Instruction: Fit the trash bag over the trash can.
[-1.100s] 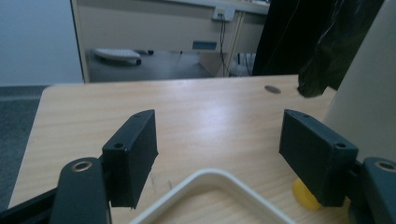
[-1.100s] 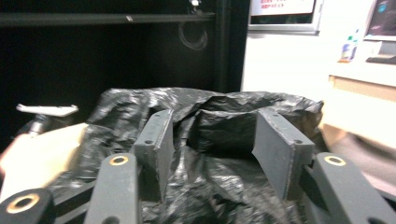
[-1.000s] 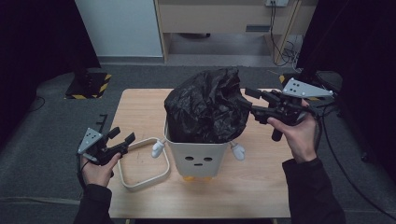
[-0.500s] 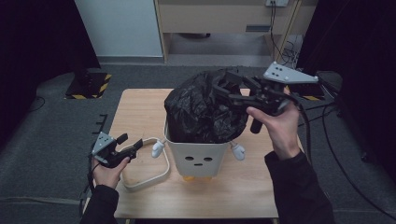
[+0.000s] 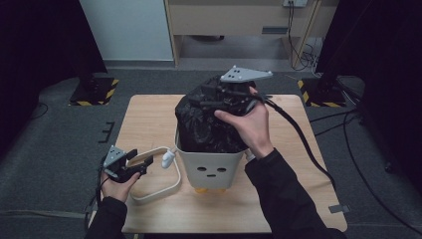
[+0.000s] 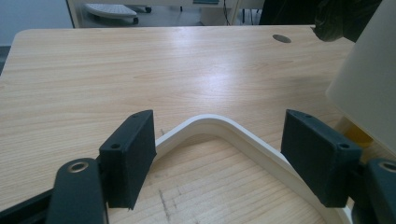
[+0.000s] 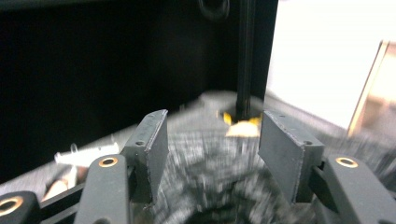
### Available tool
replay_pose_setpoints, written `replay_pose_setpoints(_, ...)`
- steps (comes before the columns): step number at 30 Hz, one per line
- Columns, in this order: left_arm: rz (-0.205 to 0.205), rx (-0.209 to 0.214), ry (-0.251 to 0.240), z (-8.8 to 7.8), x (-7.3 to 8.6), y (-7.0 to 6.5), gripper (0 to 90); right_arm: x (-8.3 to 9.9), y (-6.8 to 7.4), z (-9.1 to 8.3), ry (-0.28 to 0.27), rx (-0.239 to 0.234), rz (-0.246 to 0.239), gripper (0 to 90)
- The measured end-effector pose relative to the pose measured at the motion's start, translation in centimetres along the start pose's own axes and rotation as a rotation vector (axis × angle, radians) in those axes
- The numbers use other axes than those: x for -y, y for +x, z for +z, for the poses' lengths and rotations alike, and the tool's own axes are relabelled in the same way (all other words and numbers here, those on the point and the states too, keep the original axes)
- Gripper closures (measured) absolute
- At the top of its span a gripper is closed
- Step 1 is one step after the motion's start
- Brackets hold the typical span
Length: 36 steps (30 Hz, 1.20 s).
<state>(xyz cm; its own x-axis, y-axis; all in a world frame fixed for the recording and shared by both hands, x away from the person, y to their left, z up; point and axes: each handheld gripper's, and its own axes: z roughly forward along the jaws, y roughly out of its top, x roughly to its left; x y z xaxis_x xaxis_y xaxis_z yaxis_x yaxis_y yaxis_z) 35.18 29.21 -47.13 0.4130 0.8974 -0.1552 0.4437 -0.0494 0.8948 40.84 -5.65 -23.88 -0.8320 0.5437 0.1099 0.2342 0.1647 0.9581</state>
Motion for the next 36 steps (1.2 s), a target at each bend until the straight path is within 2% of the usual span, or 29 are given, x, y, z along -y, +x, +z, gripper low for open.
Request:
replay_pose_setpoints(1,0.000,0.000,0.000,0.0,0.0,0.0,25.6,0.0,0.0,0.0,0.000,0.000,0.000,43.0)
replay_pose_setpoints(2,-0.001,-0.002,0.003,0.0,0.0,0.0,25.6,1.0,-0.1,0.9,0.068,0.003,0.006,43.4)
replay_pose_setpoints(7,0.005,0.001,0.013,0.1,0.1,0.0,25.6,3.1,-0.7,2.3,0.177,-0.004,0.033,42.0)
replay_pose_setpoints(12,0.013,0.005,0.025,0.3,0.2,-0.2,25.6,4.4,-0.6,3.9,0.274,0.007,0.015,32.3)
replay_pose_setpoints(15,0.015,0.010,0.030,0.3,0.2,-0.3,25.6,4.8,-0.6,4.4,0.339,0.012,0.018,29.6)
replay_pose_setpoints(17,0.018,0.013,0.036,0.4,0.3,-0.4,25.6,5.0,-0.6,4.7,0.372,-0.001,0.028,26.1)
replay_pose_setpoints(18,0.018,0.013,0.036,0.4,0.3,-0.4,25.6,5.0,-0.6,4.7,0.372,-0.001,0.028,26.1)
replay_pose_setpoints(19,0.022,0.019,0.039,0.4,0.2,-0.4,25.6,5.2,-0.6,5.0,0.398,-0.009,0.028,26.0)
replay_pose_setpoints(22,0.021,0.021,0.040,0.5,0.2,-0.4,25.6,5.1,-0.6,4.9,0.386,-0.013,0.026,26.2)
replay_pose_setpoints(23,0.020,0.022,0.041,0.5,0.3,-0.4,25.6,4.8,-0.5,4.4,0.330,-0.010,0.008,27.0)
replay_pose_setpoints(24,0.020,0.022,0.041,0.5,0.3,-0.4,25.6,4.8,-0.5,4.4,0.330,-0.010,0.008,27.0)
replay_pose_setpoints(25,0.017,0.023,0.041,0.5,0.3,-0.4,25.6,4.3,-0.4,3.7,0.245,-0.019,-0.010,26.5)
replay_pose_setpoints(28,0.017,0.024,0.040,0.5,0.3,-0.4,25.7,3.7,-0.2,2.8,0.156,-0.030,-0.028,25.5)
replay_pose_setpoints(31,0.016,0.025,0.039,0.6,0.3,-0.4,25.7,3.1,-0.1,2.0,0.072,-0.046,-0.024,26.0)
replay_pose_setpoints(33,0.014,0.025,0.038,0.5,0.3,-0.4,25.6,2.5,-0.2,1.2,-0.002,-0.045,-0.023,26.9)
replay_pose_setpoints(34,0.014,0.025,0.038,0.5,0.3,-0.4,25.7,2.5,-0.2,1.2,-0.002,-0.045,-0.023,26.9)
replay_pose_setpoints(36,0.012,0.024,0.033,0.5,0.2,-0.4,25.6,0.9,-0.4,-0.4,-0.092,-0.023,-0.046,29.1)
